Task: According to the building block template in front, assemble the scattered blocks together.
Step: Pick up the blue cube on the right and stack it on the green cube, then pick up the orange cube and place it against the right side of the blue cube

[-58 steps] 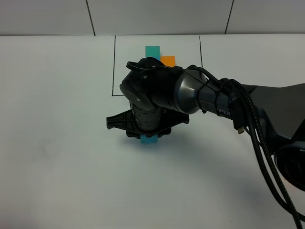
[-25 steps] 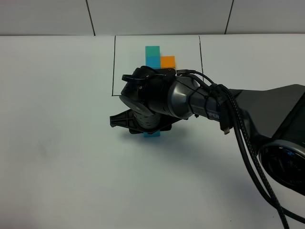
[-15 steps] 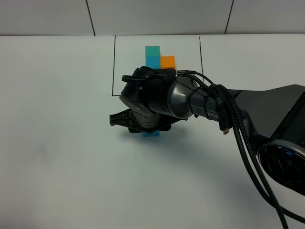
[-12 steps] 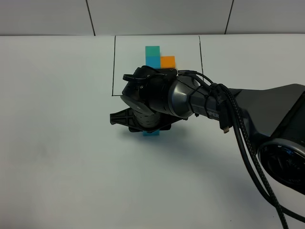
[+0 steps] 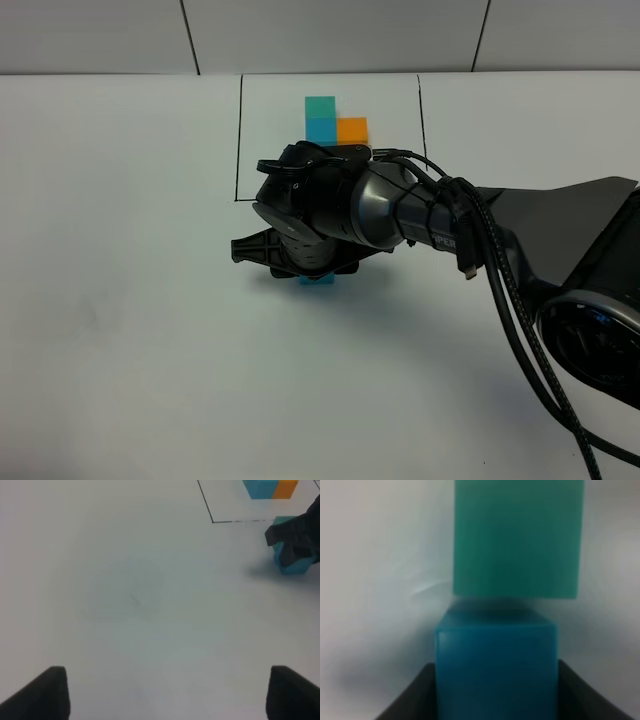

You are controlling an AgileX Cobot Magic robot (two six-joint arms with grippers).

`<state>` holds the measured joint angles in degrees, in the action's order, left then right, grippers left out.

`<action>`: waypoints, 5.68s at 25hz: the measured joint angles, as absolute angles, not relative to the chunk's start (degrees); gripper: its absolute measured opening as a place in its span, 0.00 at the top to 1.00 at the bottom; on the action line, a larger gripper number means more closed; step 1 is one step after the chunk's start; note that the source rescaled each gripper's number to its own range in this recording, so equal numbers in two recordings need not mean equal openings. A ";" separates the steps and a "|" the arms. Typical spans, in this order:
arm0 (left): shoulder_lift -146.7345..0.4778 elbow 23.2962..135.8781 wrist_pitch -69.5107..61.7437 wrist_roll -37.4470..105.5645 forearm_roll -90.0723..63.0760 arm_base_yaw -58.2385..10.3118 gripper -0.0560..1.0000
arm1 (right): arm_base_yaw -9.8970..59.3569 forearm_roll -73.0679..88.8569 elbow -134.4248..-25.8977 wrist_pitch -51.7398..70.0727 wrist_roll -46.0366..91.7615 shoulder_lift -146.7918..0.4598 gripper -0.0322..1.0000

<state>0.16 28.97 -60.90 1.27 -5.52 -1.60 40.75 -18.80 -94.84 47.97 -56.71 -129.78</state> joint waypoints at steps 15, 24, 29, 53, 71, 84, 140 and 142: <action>0.16 28.97 -60.90 1.27 -5.52 -1.56 0.17 | 40.75 -20.29 -94.84 47.97 -56.96 -129.90 0.96; 0.16 28.97 -60.90 1.27 -5.52 -1.56 0.17 | 40.75 -21.08 -94.84 48.12 -57.36 -130.01 0.96; 0.16 28.97 -60.90 1.27 -5.52 -1.56 0.17 | 40.75 -20.95 -94.84 48.06 -57.36 -130.01 0.96; 0.16 28.97 -60.90 1.27 -5.52 -1.56 0.17 | 40.25 -17.58 -94.77 47.08 -56.86 -130.20 0.88; 0.16 28.97 -60.90 1.22 -5.52 -1.56 0.17 | 38.78 -12.44 -89.50 49.88 -36.43 -119.54 0.00; 0.16 28.97 -60.90 1.22 -5.52 -1.56 0.17 | 18.61 -10.66 -56.58 46.37 -26.11 -93.76 0.03; 0.16 28.97 -60.90 1.22 -5.52 -1.56 0.17 | -6.21 4.27 -39.48 34.61 1.00 -96.17 0.96; 0.16 28.97 -60.90 1.22 -5.52 -1.56 0.17 | -5.44 0.30 -41.30 37.31 2.45 -96.17 0.96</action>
